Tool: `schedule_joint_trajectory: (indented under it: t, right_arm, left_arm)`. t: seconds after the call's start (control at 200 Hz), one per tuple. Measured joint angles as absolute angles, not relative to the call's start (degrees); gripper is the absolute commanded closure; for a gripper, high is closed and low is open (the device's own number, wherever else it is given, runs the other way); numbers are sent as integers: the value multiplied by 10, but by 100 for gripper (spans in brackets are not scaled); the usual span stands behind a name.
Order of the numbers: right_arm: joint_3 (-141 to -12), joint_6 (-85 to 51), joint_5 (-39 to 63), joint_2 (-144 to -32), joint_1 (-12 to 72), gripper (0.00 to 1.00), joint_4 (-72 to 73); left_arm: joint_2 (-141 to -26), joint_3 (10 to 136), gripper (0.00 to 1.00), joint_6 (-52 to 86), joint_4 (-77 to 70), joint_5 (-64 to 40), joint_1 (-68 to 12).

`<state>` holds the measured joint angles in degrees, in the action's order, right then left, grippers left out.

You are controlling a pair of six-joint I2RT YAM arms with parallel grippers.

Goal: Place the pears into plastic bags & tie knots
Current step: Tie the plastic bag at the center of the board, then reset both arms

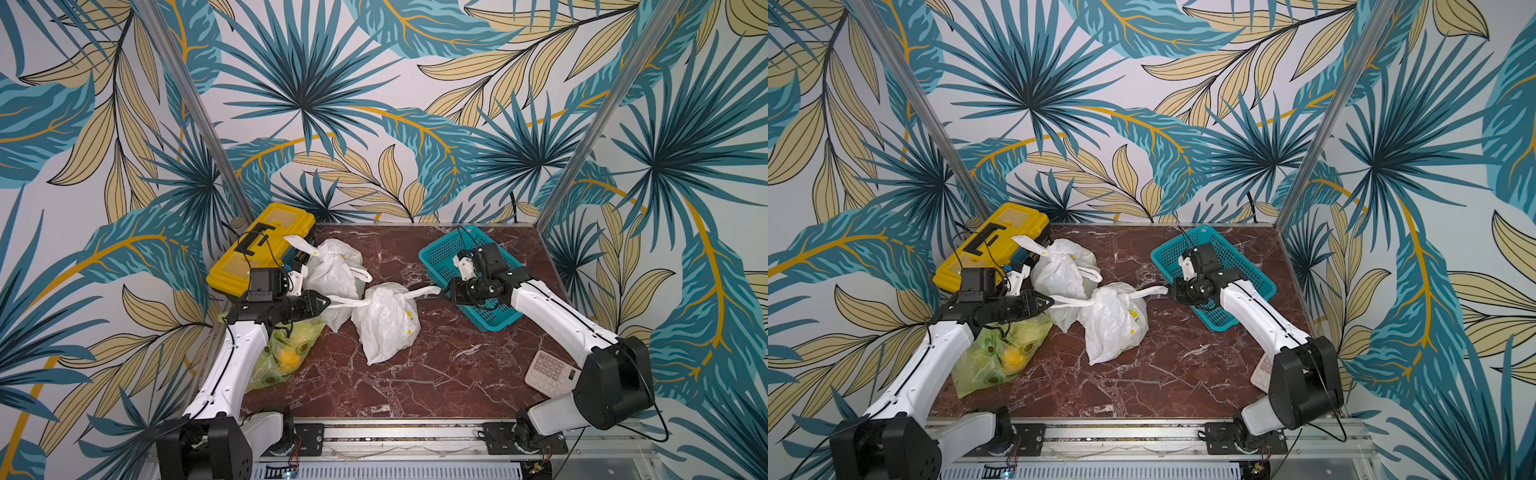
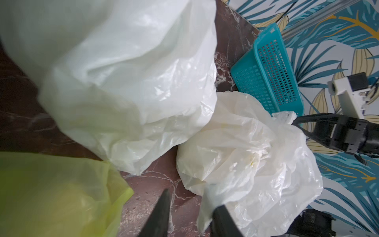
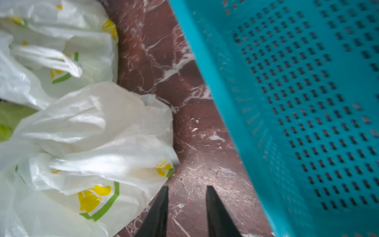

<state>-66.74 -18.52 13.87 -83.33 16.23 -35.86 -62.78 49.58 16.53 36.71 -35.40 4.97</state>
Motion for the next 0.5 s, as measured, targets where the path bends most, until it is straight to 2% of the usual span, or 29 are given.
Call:
schedule_joint_trajectory:
  t: [0.165,0.29,0.39,0.501]
  right_arm:
    - [-657,-178,81,-717,124,37,-381]
    - [-587,-185,12,-635,99,11,-344]
    - [-493,-170,-51,-600,97,6,-275]
    - [-392,-140,-138,-593,96,4,-168]
  left_arm:
    - [-535,516,32,157,413,-268,58]
    - [-491,524,29,166,413,-203,58]
    - [-491,506,29,164,370,-170,50]
    - [-494,423,27,143,255,-84,3]
